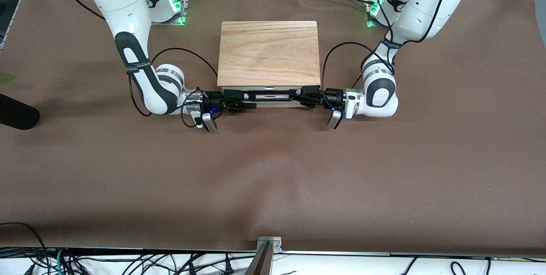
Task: Pull top drawer with both arms simultaneously
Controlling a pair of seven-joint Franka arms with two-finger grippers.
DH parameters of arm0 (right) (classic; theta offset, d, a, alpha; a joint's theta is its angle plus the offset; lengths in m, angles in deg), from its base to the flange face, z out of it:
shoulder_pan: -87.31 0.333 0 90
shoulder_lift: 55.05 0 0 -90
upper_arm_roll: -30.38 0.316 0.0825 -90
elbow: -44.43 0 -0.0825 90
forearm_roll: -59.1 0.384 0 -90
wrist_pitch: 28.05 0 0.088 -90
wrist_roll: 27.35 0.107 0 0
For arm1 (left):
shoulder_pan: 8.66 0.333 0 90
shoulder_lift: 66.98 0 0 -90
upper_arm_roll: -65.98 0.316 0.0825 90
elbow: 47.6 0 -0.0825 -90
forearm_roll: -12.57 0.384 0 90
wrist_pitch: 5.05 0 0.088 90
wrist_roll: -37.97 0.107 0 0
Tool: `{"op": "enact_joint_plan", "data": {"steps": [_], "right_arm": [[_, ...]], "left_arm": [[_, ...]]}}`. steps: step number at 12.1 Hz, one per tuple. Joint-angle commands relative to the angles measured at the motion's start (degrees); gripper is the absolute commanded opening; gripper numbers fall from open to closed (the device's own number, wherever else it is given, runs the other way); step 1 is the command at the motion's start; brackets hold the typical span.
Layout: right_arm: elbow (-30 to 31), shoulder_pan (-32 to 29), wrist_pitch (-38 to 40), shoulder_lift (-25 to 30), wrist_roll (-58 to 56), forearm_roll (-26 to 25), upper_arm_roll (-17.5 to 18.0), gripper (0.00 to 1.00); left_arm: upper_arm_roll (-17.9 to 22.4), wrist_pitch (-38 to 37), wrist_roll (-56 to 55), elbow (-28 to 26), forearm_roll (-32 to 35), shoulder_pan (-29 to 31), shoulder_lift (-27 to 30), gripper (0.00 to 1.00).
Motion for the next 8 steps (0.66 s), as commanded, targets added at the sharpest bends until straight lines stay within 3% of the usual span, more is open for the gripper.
{"op": "enact_joint_plan", "data": {"steps": [1, 3, 5, 8], "right_arm": [[4.7, 0.1, 0.2, 2.9, -1.8, 0.4, 0.8, 0.59], [4.8, 0.1, 0.2, 2.9, -1.9, 0.4, 0.8, 0.38], [4.8, 0.1, 0.2, 2.9, -1.9, 0.4, 0.7, 0.32], [5.2, 0.1, 0.2, 3.0, -2.0, 0.4, 0.7, 0.33]], "left_arm": [[-0.2, 1.2, 0.4, -0.1, -0.5, -0.7, -0.6, 0.00], [-0.2, 1.2, 0.4, -0.1, -0.5, -0.7, -0.6, 0.00], [-0.2, 1.2, 0.4, -0.1, -0.5, -0.7, -0.6, 0.00], [-0.2, 1.2, 0.4, -0.1, -0.5, -0.7, -0.6, 0.00]]}}
